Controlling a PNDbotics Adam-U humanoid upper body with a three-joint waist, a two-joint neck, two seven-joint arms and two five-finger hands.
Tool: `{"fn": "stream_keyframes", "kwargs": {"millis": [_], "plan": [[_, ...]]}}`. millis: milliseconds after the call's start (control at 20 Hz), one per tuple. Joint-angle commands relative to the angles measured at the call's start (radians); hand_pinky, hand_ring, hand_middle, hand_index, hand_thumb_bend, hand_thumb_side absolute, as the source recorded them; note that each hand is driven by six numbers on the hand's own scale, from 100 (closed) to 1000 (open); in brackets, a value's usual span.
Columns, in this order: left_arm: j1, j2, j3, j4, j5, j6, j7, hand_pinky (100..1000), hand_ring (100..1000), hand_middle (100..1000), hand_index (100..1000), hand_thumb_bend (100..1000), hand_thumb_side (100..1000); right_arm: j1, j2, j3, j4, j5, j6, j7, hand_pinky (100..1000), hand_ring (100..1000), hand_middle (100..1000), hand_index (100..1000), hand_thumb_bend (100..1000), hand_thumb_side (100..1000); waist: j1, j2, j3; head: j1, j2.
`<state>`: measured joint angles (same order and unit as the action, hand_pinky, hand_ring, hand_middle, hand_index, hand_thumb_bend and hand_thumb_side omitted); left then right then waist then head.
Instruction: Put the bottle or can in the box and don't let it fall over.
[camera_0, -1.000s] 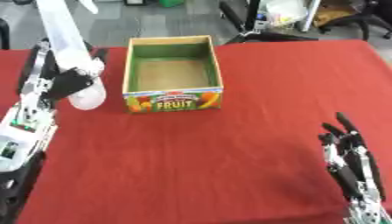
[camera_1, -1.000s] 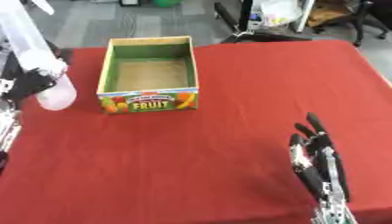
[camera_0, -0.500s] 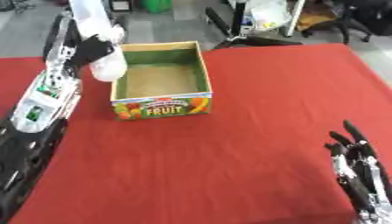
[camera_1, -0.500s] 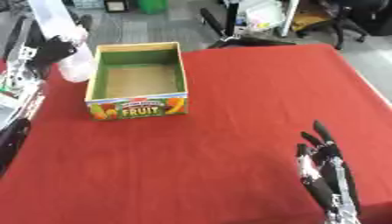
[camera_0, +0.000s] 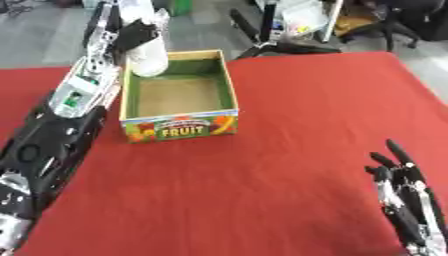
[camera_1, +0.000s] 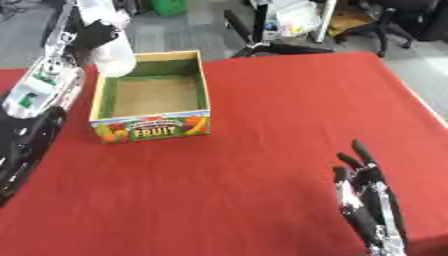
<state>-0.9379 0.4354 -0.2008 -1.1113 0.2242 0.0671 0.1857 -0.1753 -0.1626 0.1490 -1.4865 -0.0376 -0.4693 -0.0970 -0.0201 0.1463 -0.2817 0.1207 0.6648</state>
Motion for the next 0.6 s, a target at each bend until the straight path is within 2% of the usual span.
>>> {"fn": "stream_keyframes", "kwargs": {"millis": [50, 250, 450, 550, 600], "plan": [[-0.030, 0.005, -0.003, 0.074, -0.054, -0.014, -0.046, 531, 100, 106, 429, 431, 100, -0.013, -0.004, 0.000, -0.009, -0.007, -0.003, 0.006, 795, 891, 1000, 948, 100, 470, -0.001, -0.009, -0.002, -0.005, -0.013], [-0.028, -0.010, 0.020, 0.182, -0.121, -0.058, -0.088, 532, 100, 100, 422, 422, 100, -0.014, -0.003, 0.000, -0.009, -0.008, -0.003, 0.006, 795, 891, 1000, 948, 100, 468, -0.002, -0.005, -0.004, -0.010, -0.012], [-0.038, -0.031, 0.043, 0.291, -0.177, -0.115, -0.117, 582, 100, 108, 432, 435, 100, -0.015, 0.000, 0.000, -0.010, -0.009, -0.002, 0.007, 795, 891, 1000, 948, 100, 470, -0.006, -0.001, -0.005, -0.011, -0.015], [-0.047, -0.040, 0.051, 0.345, -0.191, -0.150, -0.132, 617, 100, 135, 462, 520, 100, -0.015, 0.001, 0.000, -0.011, -0.010, -0.002, 0.007, 795, 891, 1000, 948, 100, 470, -0.008, -0.001, -0.004, -0.011, -0.014], [-0.049, -0.041, 0.054, 0.366, -0.201, -0.168, -0.139, 651, 134, 191, 516, 576, 100, -0.015, 0.001, 0.000, -0.011, -0.010, -0.002, 0.007, 795, 891, 1000, 948, 100, 470, -0.009, 0.000, -0.004, -0.012, -0.013]]}}
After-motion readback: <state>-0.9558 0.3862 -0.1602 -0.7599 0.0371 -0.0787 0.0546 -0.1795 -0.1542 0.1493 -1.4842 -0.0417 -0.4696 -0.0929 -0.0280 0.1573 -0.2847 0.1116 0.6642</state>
